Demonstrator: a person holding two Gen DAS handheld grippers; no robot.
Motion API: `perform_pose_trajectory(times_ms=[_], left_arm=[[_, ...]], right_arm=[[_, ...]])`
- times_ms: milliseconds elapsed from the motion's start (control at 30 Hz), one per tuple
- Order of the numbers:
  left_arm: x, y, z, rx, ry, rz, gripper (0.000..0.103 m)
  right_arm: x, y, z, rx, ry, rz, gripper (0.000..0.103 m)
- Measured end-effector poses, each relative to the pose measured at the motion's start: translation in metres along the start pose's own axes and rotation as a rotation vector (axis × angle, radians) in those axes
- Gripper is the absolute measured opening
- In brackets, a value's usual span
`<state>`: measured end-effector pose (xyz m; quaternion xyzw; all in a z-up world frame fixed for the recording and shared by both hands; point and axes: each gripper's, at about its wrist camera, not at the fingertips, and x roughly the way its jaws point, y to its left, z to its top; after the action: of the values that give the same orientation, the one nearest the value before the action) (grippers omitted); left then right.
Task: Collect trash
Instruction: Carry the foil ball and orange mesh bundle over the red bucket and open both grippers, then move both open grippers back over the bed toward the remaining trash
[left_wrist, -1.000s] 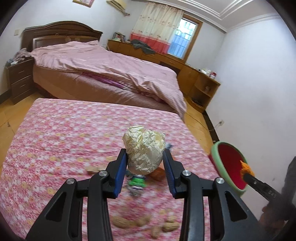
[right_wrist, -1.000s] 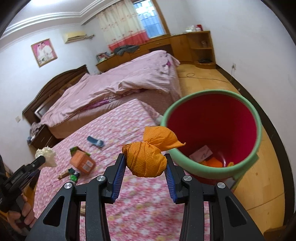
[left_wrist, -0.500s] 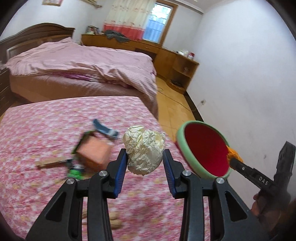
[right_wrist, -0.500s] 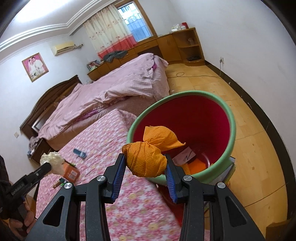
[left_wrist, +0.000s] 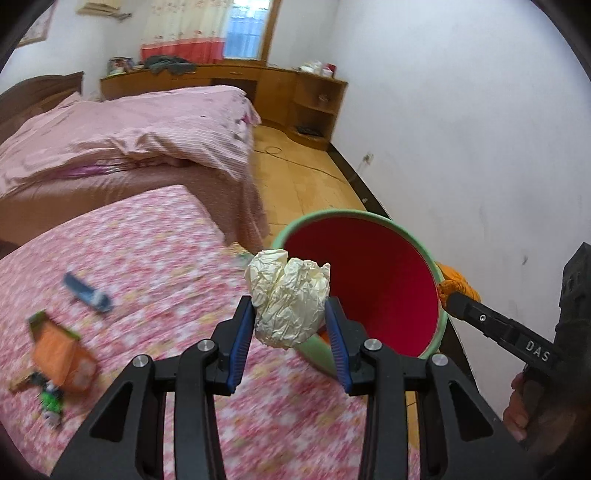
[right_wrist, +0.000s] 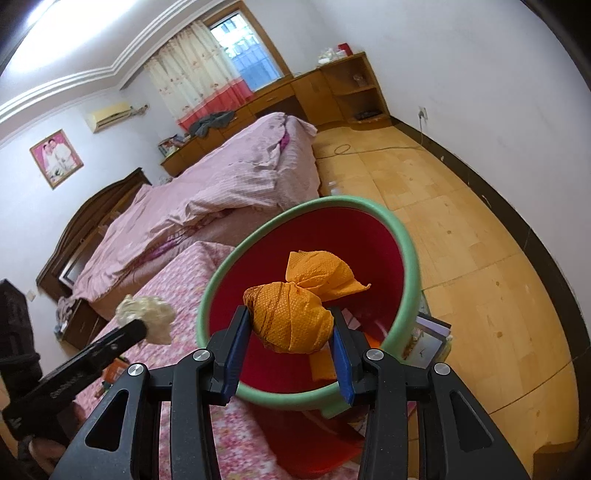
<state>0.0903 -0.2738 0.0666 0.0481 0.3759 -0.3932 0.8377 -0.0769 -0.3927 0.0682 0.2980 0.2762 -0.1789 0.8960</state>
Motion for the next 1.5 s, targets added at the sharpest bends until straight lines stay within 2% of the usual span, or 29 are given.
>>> perform_pose_trajectory(times_ms=[200, 367, 500, 867, 1000, 1167, 1500], left_arm=[[0.037, -0.013, -0.002, 0.026, 0.055, -0.020, 0.040], [0.050, -0.020, -0.005, 0.054, 0.074, -0.027, 0.041], [0.051, -0.026, -0.004, 0.082, 0.067, -0.025, 0.049], [0.046, -0.023, -0.003, 0.066, 0.060, -0.026, 0.057], [0.042, -0.023, -0.005, 0.062, 0.058, -0.027, 0.057], [0.036, -0.019, -0.006, 0.046, 0.054, -0.025, 0.058], [0.005, -0.003, -0.013, -0.006, 0.022, -0.004, 0.058]], right_arm=[[0.006, -0.010, 0.001, 0.001, 0.007, 0.002, 0.043], [0.014, -0.015, 0.004, 0.009, 0.016, 0.006, 0.044], [0.021, -0.016, 0.005, 0.014, 0.032, 0.008, 0.044], [0.025, -0.020, 0.006, 0.037, 0.044, 0.004, 0.048], [0.028, -0.020, 0.007, 0.042, 0.056, 0.000, 0.050], [0.027, -0.019, 0.005, 0.047, 0.061, -0.009, 0.059], [0.012, -0.010, 0.000, 0.057, 0.038, 0.004, 0.059]])
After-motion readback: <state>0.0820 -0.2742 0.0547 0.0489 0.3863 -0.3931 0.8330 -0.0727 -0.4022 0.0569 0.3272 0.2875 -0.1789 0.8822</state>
